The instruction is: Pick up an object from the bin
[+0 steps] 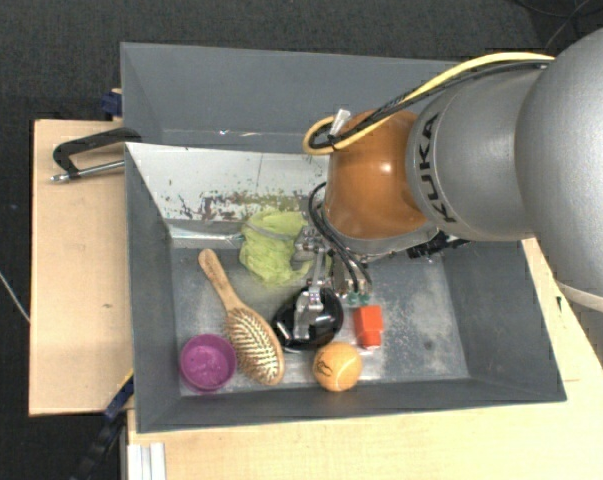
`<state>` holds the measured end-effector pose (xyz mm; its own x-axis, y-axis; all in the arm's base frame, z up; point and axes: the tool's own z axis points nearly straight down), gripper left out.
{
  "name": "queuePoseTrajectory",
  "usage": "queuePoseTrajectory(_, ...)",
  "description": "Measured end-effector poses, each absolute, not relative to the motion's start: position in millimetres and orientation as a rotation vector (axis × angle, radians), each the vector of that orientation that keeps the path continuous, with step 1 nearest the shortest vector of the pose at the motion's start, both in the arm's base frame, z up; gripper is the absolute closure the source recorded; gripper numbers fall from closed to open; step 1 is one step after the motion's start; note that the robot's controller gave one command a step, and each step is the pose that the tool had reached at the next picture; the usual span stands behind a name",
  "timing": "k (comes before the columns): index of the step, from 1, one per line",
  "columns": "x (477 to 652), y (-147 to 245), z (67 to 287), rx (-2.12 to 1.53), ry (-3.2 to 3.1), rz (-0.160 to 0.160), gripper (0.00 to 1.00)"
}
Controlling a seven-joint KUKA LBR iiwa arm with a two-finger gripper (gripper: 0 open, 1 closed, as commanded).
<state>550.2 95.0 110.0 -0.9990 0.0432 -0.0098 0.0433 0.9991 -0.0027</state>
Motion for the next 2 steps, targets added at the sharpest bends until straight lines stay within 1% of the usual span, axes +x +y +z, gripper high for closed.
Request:
queuePoseTrajectory(1,519.4,151,115,0.155,3.132,-0.013,0.00)
queuePoseTrajectory(2,531.3,172,97,-0.088,3.144,0.005,0.00)
